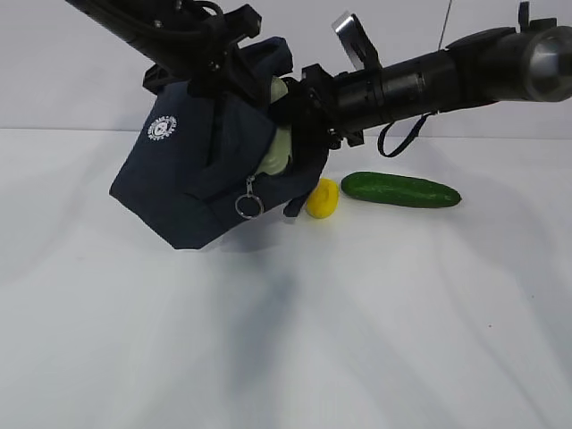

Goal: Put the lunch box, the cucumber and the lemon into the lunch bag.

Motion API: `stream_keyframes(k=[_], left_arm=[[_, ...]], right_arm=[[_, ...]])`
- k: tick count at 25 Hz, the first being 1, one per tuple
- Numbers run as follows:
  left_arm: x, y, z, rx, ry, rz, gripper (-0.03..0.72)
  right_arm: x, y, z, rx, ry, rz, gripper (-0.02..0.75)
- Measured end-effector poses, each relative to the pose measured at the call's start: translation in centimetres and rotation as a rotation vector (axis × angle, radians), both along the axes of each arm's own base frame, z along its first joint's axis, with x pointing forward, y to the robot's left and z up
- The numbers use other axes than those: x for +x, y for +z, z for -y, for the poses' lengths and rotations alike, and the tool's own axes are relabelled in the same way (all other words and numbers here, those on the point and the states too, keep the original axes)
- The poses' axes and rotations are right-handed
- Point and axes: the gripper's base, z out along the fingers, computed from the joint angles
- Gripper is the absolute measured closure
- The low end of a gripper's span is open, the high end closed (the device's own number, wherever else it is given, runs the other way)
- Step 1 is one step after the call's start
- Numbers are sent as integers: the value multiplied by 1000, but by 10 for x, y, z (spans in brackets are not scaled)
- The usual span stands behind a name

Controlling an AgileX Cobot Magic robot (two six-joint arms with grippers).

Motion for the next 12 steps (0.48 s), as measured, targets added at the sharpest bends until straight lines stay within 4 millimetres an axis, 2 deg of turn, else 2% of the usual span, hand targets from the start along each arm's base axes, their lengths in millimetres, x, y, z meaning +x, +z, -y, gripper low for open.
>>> stream_keyframes(k=[6, 12], left_arm=[[-1, 2, 2, -32, -7, -11, 665], [-2, 2, 2, -31, -12, -15, 665]], right_arm=[[-5, 0, -9, -5, 61, 52, 337], [-7, -2, -9, -37, 93, 74, 337]])
